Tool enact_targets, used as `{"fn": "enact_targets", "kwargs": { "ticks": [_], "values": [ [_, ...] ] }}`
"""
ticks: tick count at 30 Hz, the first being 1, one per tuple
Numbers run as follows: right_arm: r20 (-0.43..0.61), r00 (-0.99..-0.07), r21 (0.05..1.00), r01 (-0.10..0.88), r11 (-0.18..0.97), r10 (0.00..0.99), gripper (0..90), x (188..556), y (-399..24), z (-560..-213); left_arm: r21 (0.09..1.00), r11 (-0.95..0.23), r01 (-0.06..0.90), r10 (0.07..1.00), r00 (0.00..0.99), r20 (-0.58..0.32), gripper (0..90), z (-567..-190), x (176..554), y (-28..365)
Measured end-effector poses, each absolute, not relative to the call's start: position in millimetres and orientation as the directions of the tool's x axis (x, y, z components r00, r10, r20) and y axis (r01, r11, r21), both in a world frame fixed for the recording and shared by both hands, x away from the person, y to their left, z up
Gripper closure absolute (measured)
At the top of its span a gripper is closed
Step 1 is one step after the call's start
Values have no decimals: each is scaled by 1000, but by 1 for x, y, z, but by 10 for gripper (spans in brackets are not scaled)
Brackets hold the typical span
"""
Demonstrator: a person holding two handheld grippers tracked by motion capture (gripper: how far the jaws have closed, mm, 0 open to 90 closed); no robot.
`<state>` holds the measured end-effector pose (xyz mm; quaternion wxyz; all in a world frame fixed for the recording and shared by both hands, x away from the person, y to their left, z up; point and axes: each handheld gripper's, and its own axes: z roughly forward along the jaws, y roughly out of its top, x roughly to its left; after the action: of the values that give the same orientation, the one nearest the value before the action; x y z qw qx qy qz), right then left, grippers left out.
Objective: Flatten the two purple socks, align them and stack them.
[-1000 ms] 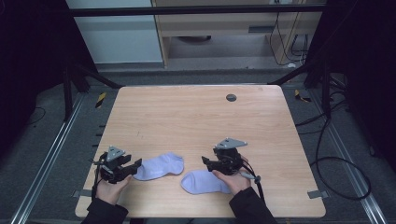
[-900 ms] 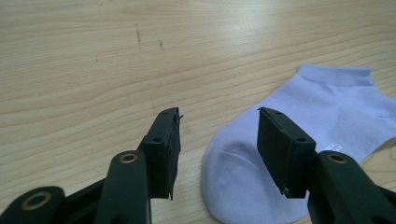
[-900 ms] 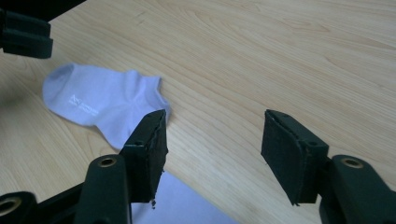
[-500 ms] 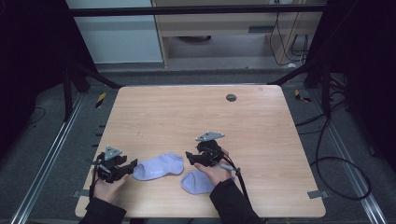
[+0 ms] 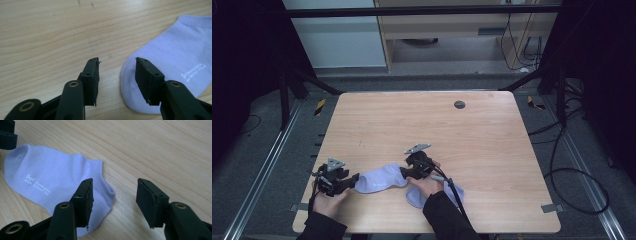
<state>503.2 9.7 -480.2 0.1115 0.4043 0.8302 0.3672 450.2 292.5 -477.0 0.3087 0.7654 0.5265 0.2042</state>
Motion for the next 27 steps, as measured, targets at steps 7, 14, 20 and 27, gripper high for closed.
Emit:
{"fn": "enact_targets", "kwargs": {
  "ticks": [7, 14, 20, 27],
  "values": [
    [113, -646, 670, 611, 422, 755, 550, 507, 16, -488, 655, -280, 702, 922, 388, -21, 603, -481, 450, 289],
    [100, -649, 662, 609, 437, 754, 620, 508, 19, -493, 625, -288, 726, 918, 395, -37, 687, -484, 450, 287],
    [72, -671, 662, 586, 467, 738, 777, 504, 23, -493, 611, -266, 745, 922, 382, -65, 790, -485, 450, 285],
    [97, -676, 678, 582, 449, 730, 868, 498, 22, -485, 618, -255, 743, 921, 382, -80, 869, -481, 450, 282]
  ]
}}
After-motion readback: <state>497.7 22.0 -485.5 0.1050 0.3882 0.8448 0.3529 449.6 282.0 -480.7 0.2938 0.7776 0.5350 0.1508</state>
